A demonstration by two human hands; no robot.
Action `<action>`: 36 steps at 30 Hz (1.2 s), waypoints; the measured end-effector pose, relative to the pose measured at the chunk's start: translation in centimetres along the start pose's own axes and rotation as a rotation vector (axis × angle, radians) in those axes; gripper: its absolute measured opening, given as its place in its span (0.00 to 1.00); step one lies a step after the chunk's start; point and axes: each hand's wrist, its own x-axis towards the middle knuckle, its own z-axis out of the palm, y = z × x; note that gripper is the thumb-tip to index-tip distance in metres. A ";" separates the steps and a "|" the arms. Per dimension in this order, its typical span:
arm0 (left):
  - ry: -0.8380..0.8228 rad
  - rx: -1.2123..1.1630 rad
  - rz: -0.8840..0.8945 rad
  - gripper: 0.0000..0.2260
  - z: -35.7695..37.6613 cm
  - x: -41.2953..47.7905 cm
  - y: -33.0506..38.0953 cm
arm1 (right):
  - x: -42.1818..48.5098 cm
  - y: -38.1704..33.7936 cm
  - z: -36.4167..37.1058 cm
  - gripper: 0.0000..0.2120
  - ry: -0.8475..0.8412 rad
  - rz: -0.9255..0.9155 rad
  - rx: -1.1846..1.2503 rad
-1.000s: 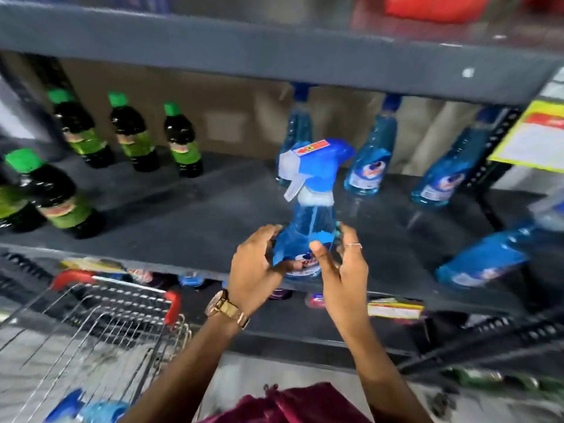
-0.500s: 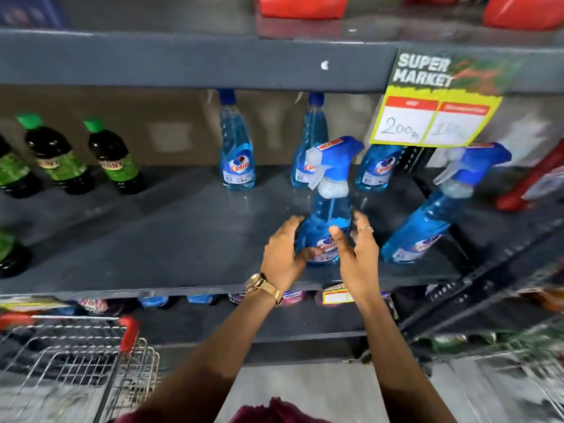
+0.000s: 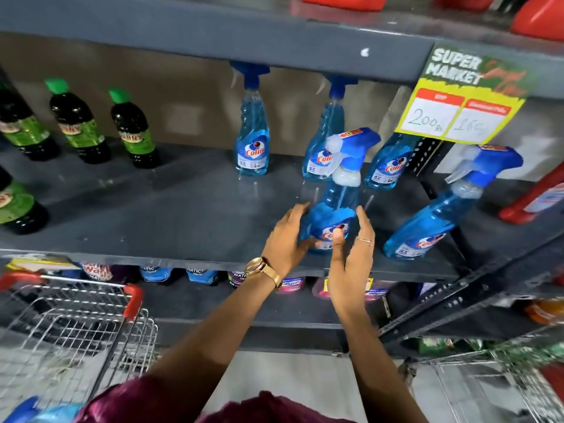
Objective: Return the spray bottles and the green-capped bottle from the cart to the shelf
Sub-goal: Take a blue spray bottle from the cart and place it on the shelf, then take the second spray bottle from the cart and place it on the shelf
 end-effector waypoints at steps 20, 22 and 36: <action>0.722 0.132 -0.931 0.18 -20.8 -29.6 -25.8 | -21.0 -7.9 30.1 0.23 -1.158 -0.280 -0.029; 0.658 -0.099 -1.250 0.13 -20.2 -34.0 -28.7 | -24.0 -6.9 32.8 0.26 -1.352 -0.201 -0.093; 0.506 -0.380 -1.777 0.25 -14.3 -39.2 -38.5 | -30.0 -1.9 39.8 0.13 -1.811 0.164 -0.528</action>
